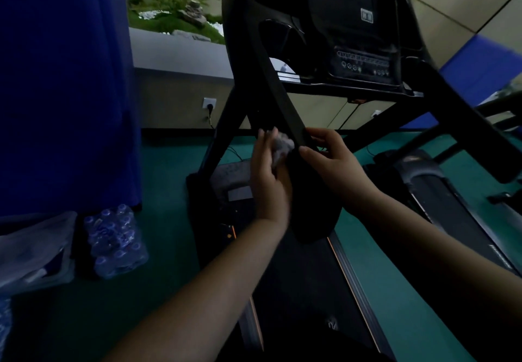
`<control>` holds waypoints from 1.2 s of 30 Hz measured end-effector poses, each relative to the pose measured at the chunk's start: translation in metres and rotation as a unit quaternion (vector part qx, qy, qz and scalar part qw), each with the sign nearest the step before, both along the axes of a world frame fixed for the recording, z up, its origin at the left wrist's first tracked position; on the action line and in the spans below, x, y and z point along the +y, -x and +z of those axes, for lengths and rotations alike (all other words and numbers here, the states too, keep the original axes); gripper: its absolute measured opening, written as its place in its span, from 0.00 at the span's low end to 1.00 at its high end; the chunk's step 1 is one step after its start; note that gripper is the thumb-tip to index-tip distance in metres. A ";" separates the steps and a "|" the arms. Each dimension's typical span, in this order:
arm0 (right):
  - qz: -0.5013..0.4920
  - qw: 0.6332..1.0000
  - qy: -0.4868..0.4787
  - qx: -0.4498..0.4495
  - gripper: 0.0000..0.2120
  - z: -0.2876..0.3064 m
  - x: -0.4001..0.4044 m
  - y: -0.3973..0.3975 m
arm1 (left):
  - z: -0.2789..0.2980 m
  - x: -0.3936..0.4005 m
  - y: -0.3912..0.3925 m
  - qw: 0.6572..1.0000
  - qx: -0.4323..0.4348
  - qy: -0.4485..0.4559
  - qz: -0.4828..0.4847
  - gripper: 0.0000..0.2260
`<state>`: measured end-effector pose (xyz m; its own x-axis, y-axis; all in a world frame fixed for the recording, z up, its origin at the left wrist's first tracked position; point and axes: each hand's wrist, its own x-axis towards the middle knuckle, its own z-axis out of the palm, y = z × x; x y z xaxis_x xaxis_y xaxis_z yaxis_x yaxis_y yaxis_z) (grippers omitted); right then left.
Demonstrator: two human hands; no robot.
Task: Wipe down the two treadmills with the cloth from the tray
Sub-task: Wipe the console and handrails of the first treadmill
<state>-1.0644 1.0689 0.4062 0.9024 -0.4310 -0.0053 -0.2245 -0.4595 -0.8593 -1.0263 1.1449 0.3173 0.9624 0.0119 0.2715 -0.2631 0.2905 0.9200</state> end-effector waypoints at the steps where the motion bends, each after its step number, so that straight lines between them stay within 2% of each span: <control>1: 0.003 1.000 0.004 0.002 0.19 0.001 0.001 -0.002 | 0.003 -0.001 -0.020 1.000 0.002 -0.018 0.000 0.19; 5: 0.011 0.999 0.044 0.025 0.22 0.004 0.001 -0.011 | 0.003 -0.002 -0.078 0.998 0.054 -0.029 0.011 0.18; 9: 0.019 0.997 0.061 0.030 0.23 0.005 0.000 -0.019 | -0.010 -0.003 -0.037 0.995 0.094 0.021 0.021 0.17; 12: 0.015 0.996 0.086 0.023 0.22 0.004 -0.001 -0.024 | -0.013 -0.003 -0.008 0.998 0.046 0.053 -0.004 0.18; 14: 0.013 0.996 0.086 0.018 0.22 0.002 -0.002 -0.024 | -0.005 -0.005 -0.031 1.000 -0.009 0.000 0.012 0.18; 16: 0.007 0.996 0.083 0.013 0.22 0.000 -0.003 -0.024 | 0.007 -0.006 -0.065 0.999 -0.020 -0.040 0.018 0.19; 21: 0.002 0.996 0.092 0.015 0.23 -0.001 -0.005 -0.023 | 0.010 -0.004 -0.119 0.998 0.041 -0.038 -0.011 0.17; 26: 0.002 0.995 0.096 0.013 0.23 -0.004 -0.006 -0.024 | -0.006 0.002 -0.056 0.993 0.121 0.005 -0.001 0.13; 29: 0.004 0.997 0.079 0.014 0.23 -0.004 -0.006 -0.024 | -0.019 0.004 -0.010 0.998 0.065 -0.017 0.004 0.07; 32: 0.003 0.997 0.078 0.012 0.24 -0.003 -0.004 -0.024 | -0.015 0.005 -0.002 0.999 0.046 0.020 -0.020 0.16; 36: 0.001 0.997 0.079 0.001 0.22 -0.002 -0.003 -0.023 | 0.008 0.006 -0.049 0.999 0.009 -0.038 -0.019 0.17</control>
<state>-1.0411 1.0660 0.4046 0.9030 -0.4253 0.0615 -0.2249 -0.5898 -0.7756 -0.9776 1.1505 0.3252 0.9666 -0.0449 0.2525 -0.2361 0.2288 0.9444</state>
